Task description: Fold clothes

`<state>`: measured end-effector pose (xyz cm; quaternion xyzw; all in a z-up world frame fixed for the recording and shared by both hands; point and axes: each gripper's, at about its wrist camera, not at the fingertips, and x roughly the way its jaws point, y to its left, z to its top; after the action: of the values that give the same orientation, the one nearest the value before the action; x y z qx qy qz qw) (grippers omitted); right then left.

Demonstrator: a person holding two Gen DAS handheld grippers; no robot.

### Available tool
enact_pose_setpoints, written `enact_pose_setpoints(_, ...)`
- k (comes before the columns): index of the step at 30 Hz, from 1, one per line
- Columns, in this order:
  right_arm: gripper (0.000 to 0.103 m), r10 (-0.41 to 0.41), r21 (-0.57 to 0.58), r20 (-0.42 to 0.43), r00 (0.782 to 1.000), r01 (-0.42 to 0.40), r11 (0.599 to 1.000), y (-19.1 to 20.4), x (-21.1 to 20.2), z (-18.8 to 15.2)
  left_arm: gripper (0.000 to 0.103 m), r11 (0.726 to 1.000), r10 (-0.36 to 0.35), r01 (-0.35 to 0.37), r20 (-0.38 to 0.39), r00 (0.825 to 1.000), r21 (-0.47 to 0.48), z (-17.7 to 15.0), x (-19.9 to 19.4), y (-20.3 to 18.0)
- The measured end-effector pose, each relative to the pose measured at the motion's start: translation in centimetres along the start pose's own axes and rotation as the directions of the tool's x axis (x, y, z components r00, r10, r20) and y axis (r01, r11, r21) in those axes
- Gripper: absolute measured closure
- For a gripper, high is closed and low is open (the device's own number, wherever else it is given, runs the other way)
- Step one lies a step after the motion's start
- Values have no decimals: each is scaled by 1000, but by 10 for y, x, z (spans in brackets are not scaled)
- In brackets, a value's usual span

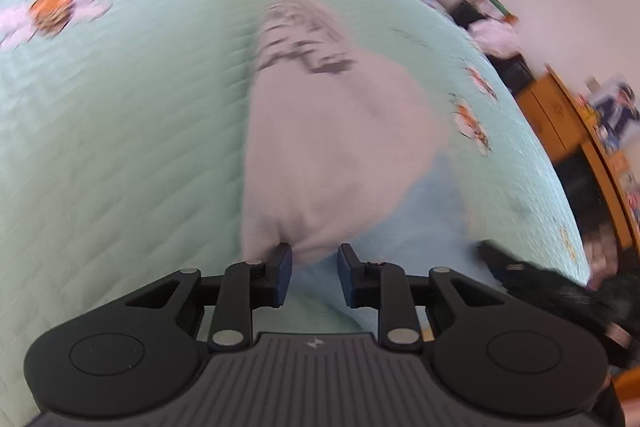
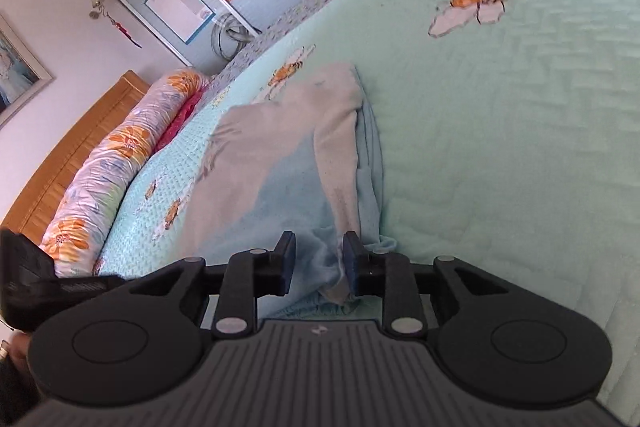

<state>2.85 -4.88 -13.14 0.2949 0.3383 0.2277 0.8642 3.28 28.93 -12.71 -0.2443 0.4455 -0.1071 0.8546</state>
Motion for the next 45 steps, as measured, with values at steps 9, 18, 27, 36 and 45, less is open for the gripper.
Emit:
enact_pose_setpoints(9, 76, -22, -12, -33, 999, 21, 1000, -3, 10, -2, 74, 995, -94, 92, 53, 994, 33, 10, -19, -6)
enact_pose_setpoints(18, 73, -37, -72, 61, 997, 41, 997, 9, 20, 52, 74, 992, -88, 83, 56, 995, 93, 48, 8, -27)
enact_pose_setpoints(27, 72, -69, -114, -2, 998, 68, 991, -12, 113, 114, 73, 991, -52, 44, 64, 997, 123, 108, 48, -25)
enact_pose_setpoints(36, 76, -57, -274, -7, 998, 53, 960, -6, 137, 110, 69, 990, -123, 116, 80, 989, 79, 110, 57, -8)
enact_pose_setpoints(45, 103, -67, -399, -8, 998, 58, 915, 9, 145, 112, 69, 992, -111, 106, 92, 990, 64, 110, 58, 1)
